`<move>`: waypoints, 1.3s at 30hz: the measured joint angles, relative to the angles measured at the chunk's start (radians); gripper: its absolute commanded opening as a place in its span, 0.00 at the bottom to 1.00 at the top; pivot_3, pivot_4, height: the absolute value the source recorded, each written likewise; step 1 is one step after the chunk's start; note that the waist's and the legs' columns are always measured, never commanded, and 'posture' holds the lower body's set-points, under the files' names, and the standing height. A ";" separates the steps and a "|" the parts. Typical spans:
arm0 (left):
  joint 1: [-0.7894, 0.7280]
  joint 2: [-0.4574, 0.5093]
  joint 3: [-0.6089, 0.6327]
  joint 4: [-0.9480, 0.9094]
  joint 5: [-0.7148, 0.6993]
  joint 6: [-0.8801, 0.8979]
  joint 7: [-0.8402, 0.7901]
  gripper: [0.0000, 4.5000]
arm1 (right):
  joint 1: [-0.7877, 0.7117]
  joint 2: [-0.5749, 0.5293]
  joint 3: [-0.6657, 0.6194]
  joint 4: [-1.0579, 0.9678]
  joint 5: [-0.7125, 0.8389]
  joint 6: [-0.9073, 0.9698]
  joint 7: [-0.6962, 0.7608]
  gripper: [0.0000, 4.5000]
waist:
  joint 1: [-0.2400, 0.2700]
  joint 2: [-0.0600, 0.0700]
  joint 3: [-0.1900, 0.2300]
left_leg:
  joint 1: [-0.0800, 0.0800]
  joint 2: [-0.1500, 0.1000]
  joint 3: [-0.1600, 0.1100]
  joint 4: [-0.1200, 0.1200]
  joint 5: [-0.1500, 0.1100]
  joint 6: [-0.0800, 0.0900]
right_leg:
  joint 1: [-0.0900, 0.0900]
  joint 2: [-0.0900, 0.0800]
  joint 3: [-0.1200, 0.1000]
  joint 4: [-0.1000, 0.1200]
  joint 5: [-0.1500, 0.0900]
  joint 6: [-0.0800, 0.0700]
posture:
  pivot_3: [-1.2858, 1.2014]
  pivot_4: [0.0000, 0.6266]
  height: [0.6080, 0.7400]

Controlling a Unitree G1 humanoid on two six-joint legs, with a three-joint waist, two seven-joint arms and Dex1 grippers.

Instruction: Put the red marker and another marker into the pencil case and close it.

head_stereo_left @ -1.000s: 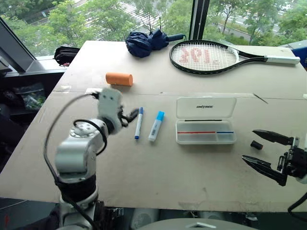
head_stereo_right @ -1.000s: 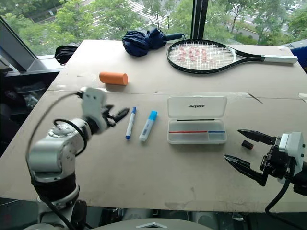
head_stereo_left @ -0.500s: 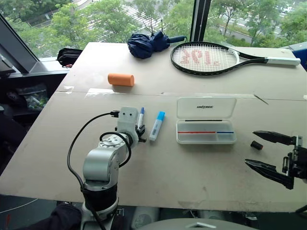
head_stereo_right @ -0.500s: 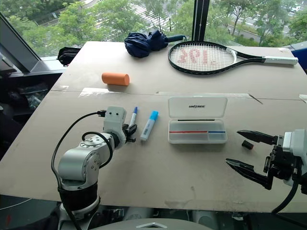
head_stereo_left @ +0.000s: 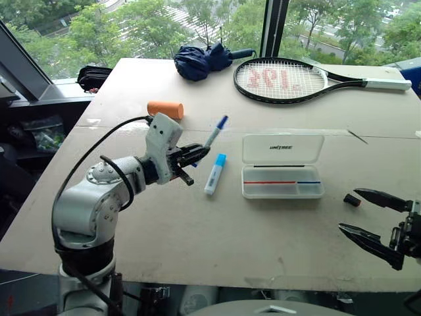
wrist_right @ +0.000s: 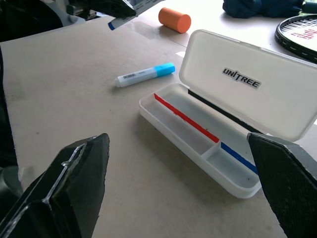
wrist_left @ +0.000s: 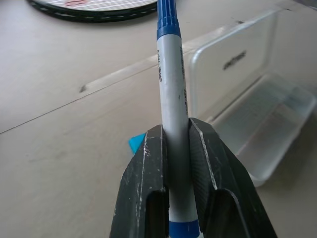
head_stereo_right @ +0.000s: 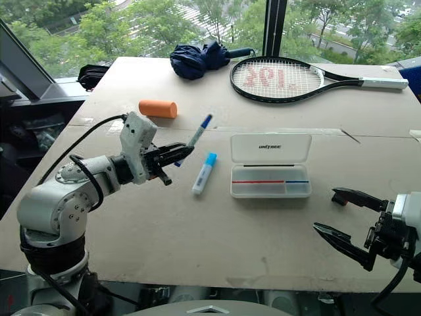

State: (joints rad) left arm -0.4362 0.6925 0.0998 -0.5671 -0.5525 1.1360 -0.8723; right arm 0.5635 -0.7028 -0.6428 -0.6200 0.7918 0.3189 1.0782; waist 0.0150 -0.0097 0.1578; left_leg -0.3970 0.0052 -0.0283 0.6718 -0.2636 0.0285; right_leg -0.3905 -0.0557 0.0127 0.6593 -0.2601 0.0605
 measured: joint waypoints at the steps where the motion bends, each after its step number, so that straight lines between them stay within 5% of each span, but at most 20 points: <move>1: -0.062 0.063 -0.105 0.028 0.001 -0.048 -0.111 0.02 | 0.016 0.008 -0.008 0.000 -0.008 -0.006 -0.008 1.00 | 0.003 0.001 -0.001 | 0.001 -0.001 0.001 0.000 0.000 0.000 | 0.001 -0.001 0.001 0.000 0.000 0.000 | 0.52 0.24 0.93; 4: -0.221 0.046 -0.336 0.169 0.098 -0.188 -0.205 0.02 | 0.035 0.032 -0.023 -0.015 -0.018 -0.014 -0.032 1.00 | 0.008 0.002 0.000 | 0.001 -0.002 0.002 0.000 0.000 0.000 | 0.001 0.000 0.002 0.000 0.000 0.000 | 0.52 0.24 0.93; 9: -0.453 -0.148 -0.609 0.549 0.300 -0.341 -0.214 0.02 | 0.087 0.072 -0.038 -0.086 -0.033 -0.024 -0.066 1.00 | -0.001 0.000 0.001 | -0.001 -0.004 0.003 0.001 0.000 0.001 | -0.001 0.002 0.003 0.000 0.000 0.001 | 0.52 0.24 0.93; 18: -0.575 -0.346 -0.736 0.905 0.458 -0.537 -0.222 0.02 | 0.192 0.152 -0.057 -0.130 -0.047 -0.073 -0.080 1.00 | -0.004 0.000 0.002 | -0.003 -0.002 0.003 -0.002 0.000 0.001 | -0.006 0.004 0.004 0.002 0.000 0.001 | 0.52 0.24 0.93; 19: -0.613 -0.394 -0.739 0.973 0.486 -0.572 -0.234 0.13 | 0.218 0.174 -0.062 -0.133 -0.056 -0.097 -0.079 1.00 | -0.002 0.000 0.002 | -0.003 -0.002 0.003 -0.001 0.000 0.001 | -0.006 0.004 0.004 0.002 0.000 0.001 | 0.52 0.24 0.93; 26: -0.621 -0.420 -0.716 0.995 0.508 -0.575 -0.281 0.77 | 0.234 0.181 -0.062 -0.146 -0.068 -0.134 -0.081 1.00 | -0.003 0.000 0.002 | -0.003 -0.001 0.004 -0.001 0.000 0.001 | -0.006 0.004 0.004 0.002 -0.001 0.001 | 0.52 0.24 0.93; 33: -0.454 -0.254 -0.451 0.564 0.337 -0.200 -0.259 0.77 | 0.206 0.163 -0.040 -0.137 -0.069 -0.140 -0.080 1.00 | -0.023 0.003 0.002 | -0.002 0.003 0.002 -0.002 0.000 0.001 | -0.006 0.003 0.004 0.003 -0.001 0.001 | 0.52 0.24 0.93; 39: -0.209 -0.312 -0.129 0.209 0.339 0.132 0.102 0.77 | 0.119 0.104 -0.001 -0.078 -0.067 -0.130 -0.066 1.00 | -0.012 0.002 0.003 | -0.002 0.002 0.002 0.000 0.000 0.001 | -0.005 0.002 0.003 0.003 0.000 0.001 | 0.52 0.24 0.93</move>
State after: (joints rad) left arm -0.6449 0.3808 -0.0292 -0.3584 -0.2132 1.2677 -0.7700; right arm 0.6827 -0.5984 -0.6438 -0.6983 0.7245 0.1887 1.0122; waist 0.0034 -0.0075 0.1606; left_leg -0.3987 0.0070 -0.0261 0.6714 -0.2638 0.0292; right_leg -0.3954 -0.0537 0.0158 0.6627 -0.2605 0.0619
